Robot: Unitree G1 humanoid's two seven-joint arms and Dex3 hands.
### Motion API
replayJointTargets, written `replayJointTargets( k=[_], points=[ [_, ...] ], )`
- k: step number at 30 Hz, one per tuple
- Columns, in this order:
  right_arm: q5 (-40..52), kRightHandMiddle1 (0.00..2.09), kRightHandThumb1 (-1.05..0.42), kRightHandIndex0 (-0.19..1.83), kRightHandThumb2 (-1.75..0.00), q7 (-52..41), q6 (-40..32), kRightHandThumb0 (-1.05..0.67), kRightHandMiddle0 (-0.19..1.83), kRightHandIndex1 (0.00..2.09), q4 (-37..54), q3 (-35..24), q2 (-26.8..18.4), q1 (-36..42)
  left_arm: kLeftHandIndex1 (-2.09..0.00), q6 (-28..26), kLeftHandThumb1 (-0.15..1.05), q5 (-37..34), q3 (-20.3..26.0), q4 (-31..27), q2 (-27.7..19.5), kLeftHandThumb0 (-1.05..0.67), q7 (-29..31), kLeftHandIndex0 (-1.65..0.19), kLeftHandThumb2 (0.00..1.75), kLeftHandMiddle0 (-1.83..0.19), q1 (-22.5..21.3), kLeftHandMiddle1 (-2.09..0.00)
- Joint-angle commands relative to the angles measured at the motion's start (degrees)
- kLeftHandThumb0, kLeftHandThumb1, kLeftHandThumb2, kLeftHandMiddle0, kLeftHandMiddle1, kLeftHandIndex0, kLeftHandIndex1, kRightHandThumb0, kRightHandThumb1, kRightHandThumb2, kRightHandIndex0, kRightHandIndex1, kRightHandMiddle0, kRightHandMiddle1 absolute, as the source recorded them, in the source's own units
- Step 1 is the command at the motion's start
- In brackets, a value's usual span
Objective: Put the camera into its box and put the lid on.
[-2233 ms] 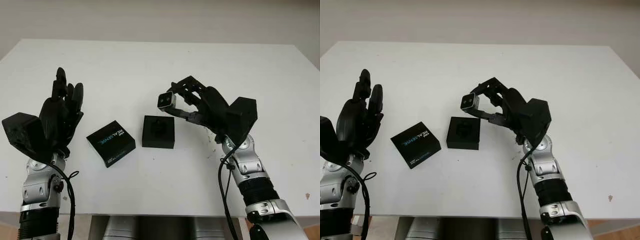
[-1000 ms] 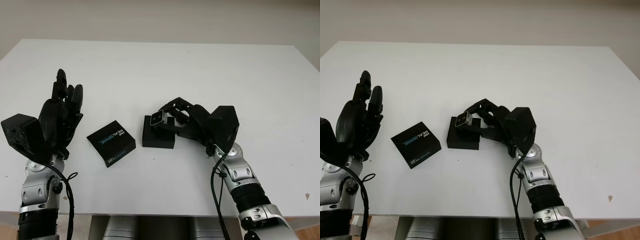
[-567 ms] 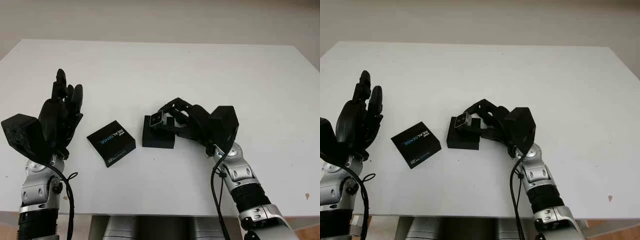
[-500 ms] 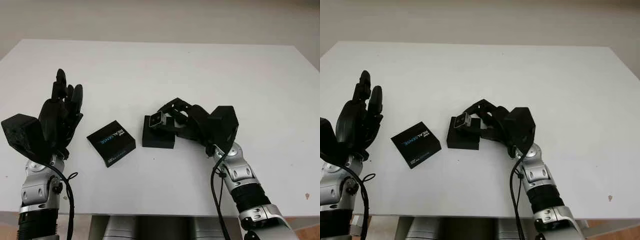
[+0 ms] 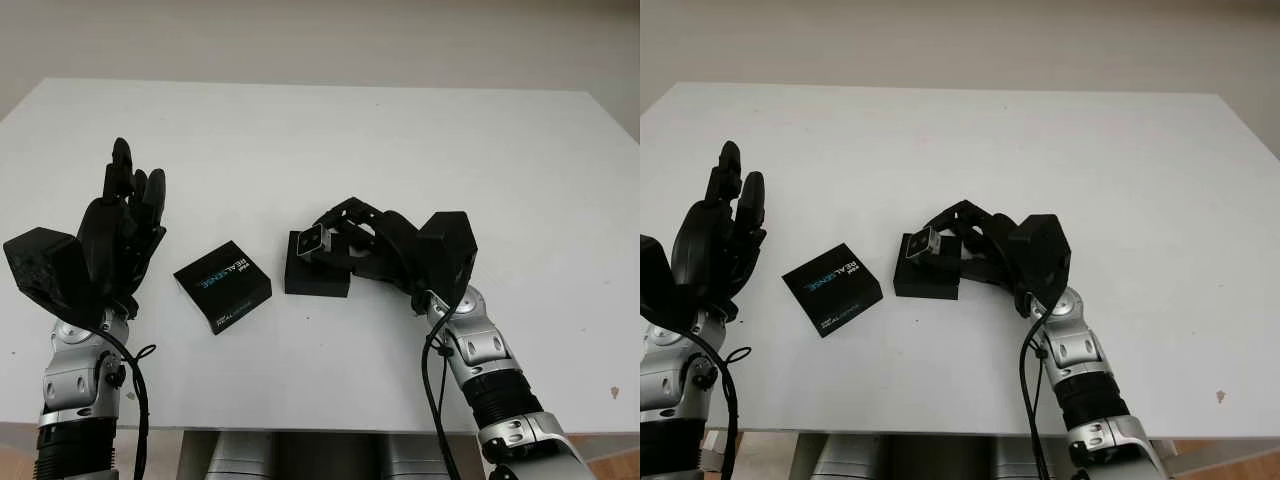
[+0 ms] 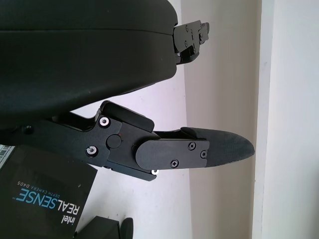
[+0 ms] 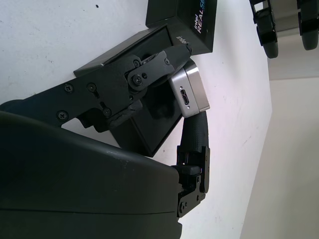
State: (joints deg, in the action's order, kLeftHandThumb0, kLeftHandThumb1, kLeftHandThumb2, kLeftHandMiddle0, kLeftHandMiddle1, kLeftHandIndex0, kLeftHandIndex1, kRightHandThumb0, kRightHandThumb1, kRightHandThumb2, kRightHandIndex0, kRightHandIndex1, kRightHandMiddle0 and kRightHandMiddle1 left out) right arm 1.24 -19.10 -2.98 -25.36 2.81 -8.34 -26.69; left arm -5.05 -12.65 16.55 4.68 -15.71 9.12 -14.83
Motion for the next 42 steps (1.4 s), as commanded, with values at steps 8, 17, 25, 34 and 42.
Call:
replayJointTargets(
  k=[8, 17, 25, 34, 42],
  points=[
    [-0.7, 1.77, -0.91, 0.21, -0.05, -0.2, 1.3, -0.45, 0.32, 0.05, -0.4, 0.4, -0.3, 1.1, 0.00, 0.4, 1.05, -0.4, 0.3, -0.4, -0.4, -0.78, 0.3, 0.19, 0.42, 0.19, 0.1, 0.00],
    [-1.7, 1.76, -0.90, 0.21, -0.05, 0.1, 1.0, -0.44, 0.34, 0.05, 0.0, 0.9, -0.3, 1.8, 0.00, 0.3, 1.05, -0.3, 0.2, -0.4, -0.4, -0.79, 0.1, 0.19, 0.42, 0.19, 0.0, 0.00],
    [-2.3, 1.76, -0.91, 0.22, -0.06, 0.5, 0.8, -0.43, 0.32, 0.06, -0.5, 1.8, 0.0, 2.1, 0.00, 0.1, 1.05, -0.5, 0.3, -0.6, -0.5, -0.78, 0.3, 0.19, 0.41, 0.19, 0.1, 0.00],
    [-3.0, 1.77, -0.92, 0.22, -0.06, 0.3, 1.6, -0.40, 0.29, 0.06, -1.5, 2.4, -0.1, 2.3, 0.00, 0.1, 1.05, 0.1, 0.0, -0.9, -0.5, -0.79, -0.1, 0.19, 0.42, 0.19, 0.3, 0.00],
    [-6.8, 1.78, -0.92, 0.24, -0.06, 1.8, 3.8, -0.44, 0.31, 0.06, -1.8, 4.9, -0.5, 2.6, 0.00, -0.4, 1.05, -0.4, 0.3, -1.3, -0.7, -0.79, 0.3, 0.19, 0.42, 0.19, 0.5, 0.00]
  ],
)
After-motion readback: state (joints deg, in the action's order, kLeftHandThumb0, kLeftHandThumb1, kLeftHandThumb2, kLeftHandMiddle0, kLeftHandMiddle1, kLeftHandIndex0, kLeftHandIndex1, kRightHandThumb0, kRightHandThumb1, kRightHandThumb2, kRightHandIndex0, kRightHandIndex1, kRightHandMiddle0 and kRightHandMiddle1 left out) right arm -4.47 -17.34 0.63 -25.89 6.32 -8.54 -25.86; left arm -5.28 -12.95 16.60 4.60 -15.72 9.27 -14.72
